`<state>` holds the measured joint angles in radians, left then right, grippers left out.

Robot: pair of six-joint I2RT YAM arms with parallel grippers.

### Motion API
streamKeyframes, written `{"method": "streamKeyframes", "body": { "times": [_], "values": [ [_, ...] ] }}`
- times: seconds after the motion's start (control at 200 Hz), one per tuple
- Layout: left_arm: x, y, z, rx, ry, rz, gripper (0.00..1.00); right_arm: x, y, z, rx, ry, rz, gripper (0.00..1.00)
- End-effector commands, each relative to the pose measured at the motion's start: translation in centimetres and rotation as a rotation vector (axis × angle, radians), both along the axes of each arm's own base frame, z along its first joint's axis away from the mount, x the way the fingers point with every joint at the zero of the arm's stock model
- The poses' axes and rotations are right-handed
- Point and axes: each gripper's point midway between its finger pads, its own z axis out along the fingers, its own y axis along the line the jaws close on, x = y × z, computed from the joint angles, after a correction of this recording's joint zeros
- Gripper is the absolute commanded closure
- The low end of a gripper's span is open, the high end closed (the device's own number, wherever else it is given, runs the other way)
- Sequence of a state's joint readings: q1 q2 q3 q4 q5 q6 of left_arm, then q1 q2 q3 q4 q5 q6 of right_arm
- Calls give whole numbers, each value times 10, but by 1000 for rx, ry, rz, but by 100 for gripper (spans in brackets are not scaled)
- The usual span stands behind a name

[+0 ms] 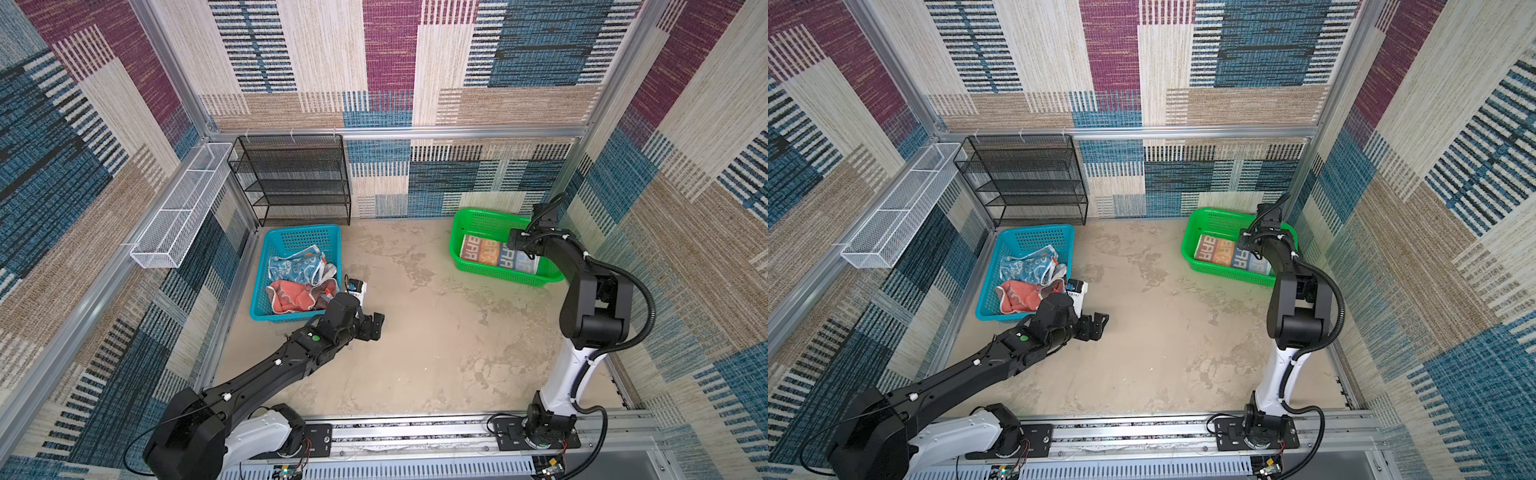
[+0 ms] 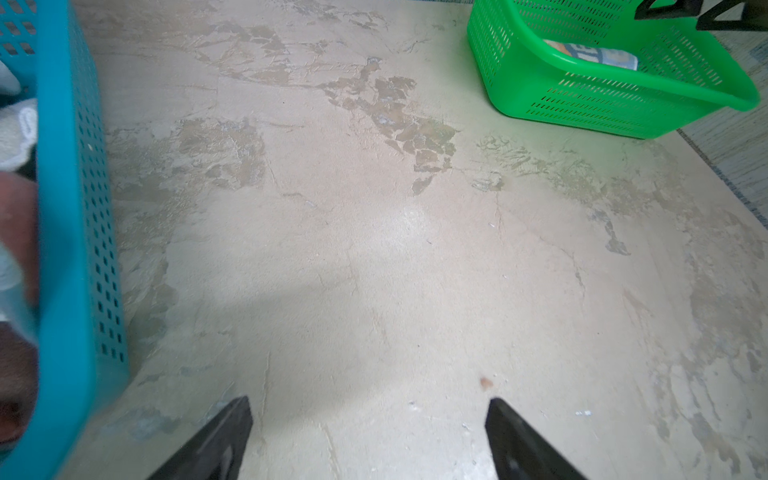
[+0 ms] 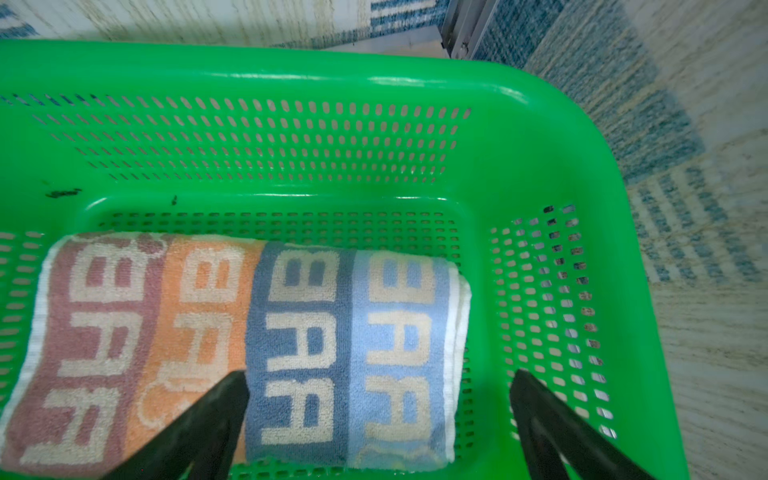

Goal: Fold and stack the towels
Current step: 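Carry the towel into the green basket with the right gripper and release, then reach the left gripper into the teal basket while the right gripper withdraws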

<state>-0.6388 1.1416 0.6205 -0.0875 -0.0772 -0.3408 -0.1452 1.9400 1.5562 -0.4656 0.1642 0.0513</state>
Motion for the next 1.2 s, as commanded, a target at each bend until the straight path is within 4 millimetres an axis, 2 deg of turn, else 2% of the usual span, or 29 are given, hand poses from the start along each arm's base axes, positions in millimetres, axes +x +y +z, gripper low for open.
{"method": "streamKeyframes", "body": {
  "times": [0.0,0.115,0.245,0.381,0.501,0.591,0.771,0.932,1.067,1.192],
  "values": [
    [1,4,-1,22,2,19,8,1,13,15,47,-63,33,0],
    [3,8,2,39,3,34,8,-6,38,30,62,-107,80,0],
    [5,11,10,54,-7,49,2,-14,84,52,69,-161,180,0],
    [10,19,28,54,-41,96,1,-29,134,83,105,-255,289,0],
    [20,36,42,63,-68,184,1,-47,181,107,194,-330,410,0],
    [29,54,46,67,-56,266,1,-61,212,113,248,-358,484,0],
    [49,103,43,117,28,466,1,-92,272,110,319,-388,622,0],
    [69,135,42,91,37,614,5,-119,313,97,418,-374,738,0],
    [84,152,41,70,42,677,8,-141,336,84,484,-353,802,0],
    [98,166,32,111,91,701,8,-152,343,67,482,-314,811,0]
  ]
}}
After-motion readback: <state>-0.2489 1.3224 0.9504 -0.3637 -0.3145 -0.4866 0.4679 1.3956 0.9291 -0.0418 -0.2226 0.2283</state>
